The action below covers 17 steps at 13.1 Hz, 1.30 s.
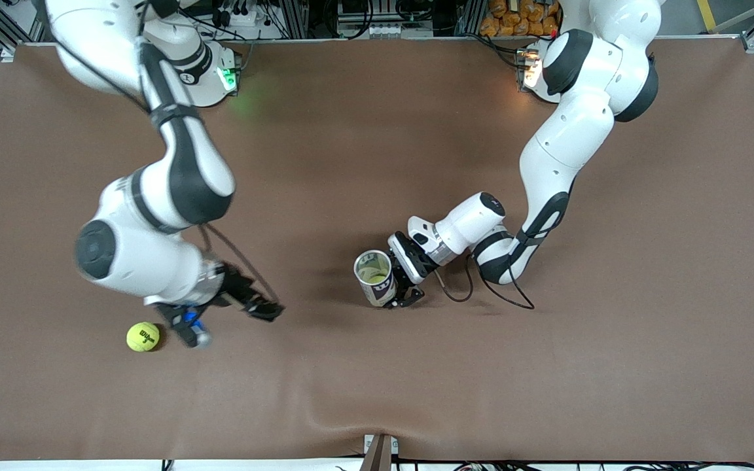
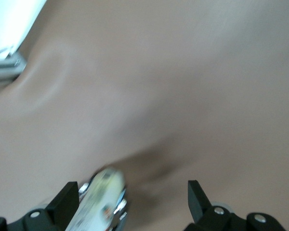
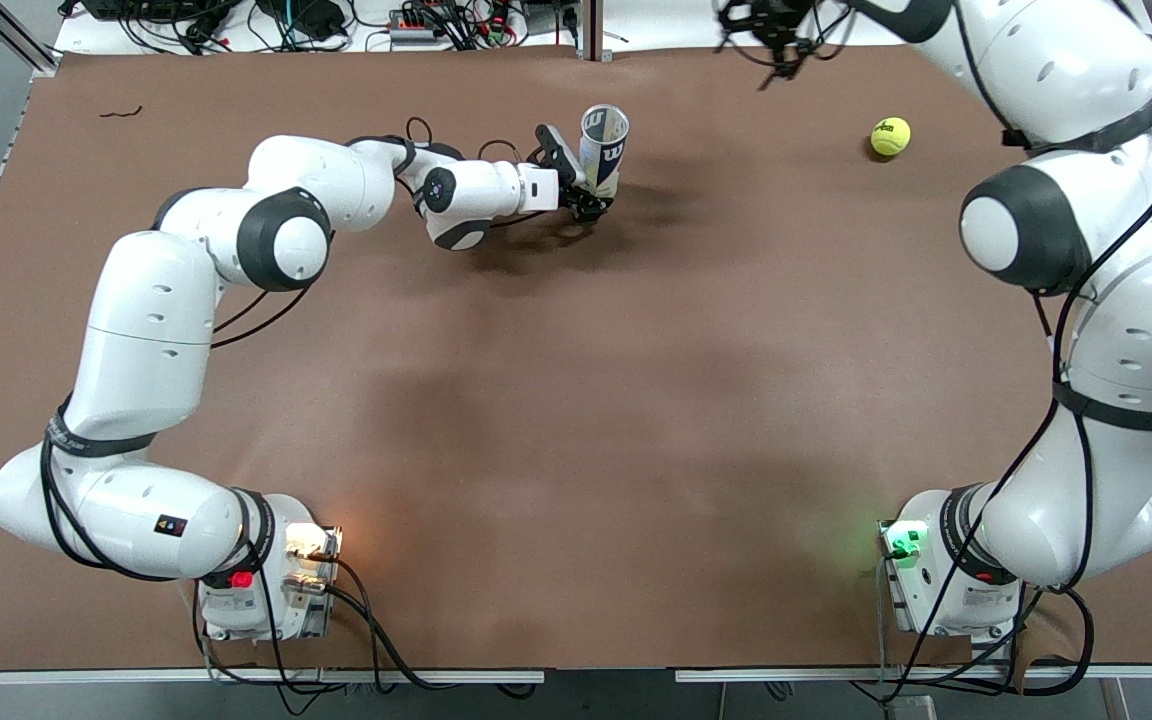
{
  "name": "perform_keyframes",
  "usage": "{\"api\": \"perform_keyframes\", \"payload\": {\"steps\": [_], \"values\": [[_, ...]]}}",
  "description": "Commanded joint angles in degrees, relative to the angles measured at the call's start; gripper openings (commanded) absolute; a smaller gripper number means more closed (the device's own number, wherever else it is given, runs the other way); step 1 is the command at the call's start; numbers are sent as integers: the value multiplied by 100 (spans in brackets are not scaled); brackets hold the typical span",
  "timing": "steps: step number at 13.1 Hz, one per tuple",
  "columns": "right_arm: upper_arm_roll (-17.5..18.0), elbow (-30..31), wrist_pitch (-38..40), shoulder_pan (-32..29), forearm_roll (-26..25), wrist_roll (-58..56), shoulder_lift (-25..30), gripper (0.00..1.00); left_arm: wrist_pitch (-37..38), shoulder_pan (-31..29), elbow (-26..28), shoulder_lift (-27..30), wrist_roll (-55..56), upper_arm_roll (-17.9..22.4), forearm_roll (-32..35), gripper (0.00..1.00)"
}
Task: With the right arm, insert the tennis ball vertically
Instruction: 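Move the right gripper to the second tennis ball and grasp it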
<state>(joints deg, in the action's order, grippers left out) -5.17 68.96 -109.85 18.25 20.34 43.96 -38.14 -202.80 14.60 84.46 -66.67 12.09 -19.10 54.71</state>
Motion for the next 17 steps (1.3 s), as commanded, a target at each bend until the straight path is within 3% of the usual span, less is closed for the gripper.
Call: {"api": "perform_keyframes", "payload": {"steps": [1, 6, 8, 11, 17], "values": [[112, 38, -316, -610, -537, -1078, -202, 100, -76, -10, -44, -39, 74, 11, 163, 79], [112, 38, -1818, -1270, -1882, -1942, -966, 100, -76, -10, -35, -31, 74, 2, 163, 79], [112, 38, -2372, -1429, -2182, -2154, -1248, 100, -76, -10, -35, -39, 74, 11, 163, 79], [112, 82, -2480, -1543, -2945, -2173, -1354, 100, -76, -36, -26, -22, 74, 2, 172, 79], [112, 784, -2445, -1755, -3036, -2348, -1258, 100, -76, -10, -35, -31, 74, 2, 172, 77]]}}
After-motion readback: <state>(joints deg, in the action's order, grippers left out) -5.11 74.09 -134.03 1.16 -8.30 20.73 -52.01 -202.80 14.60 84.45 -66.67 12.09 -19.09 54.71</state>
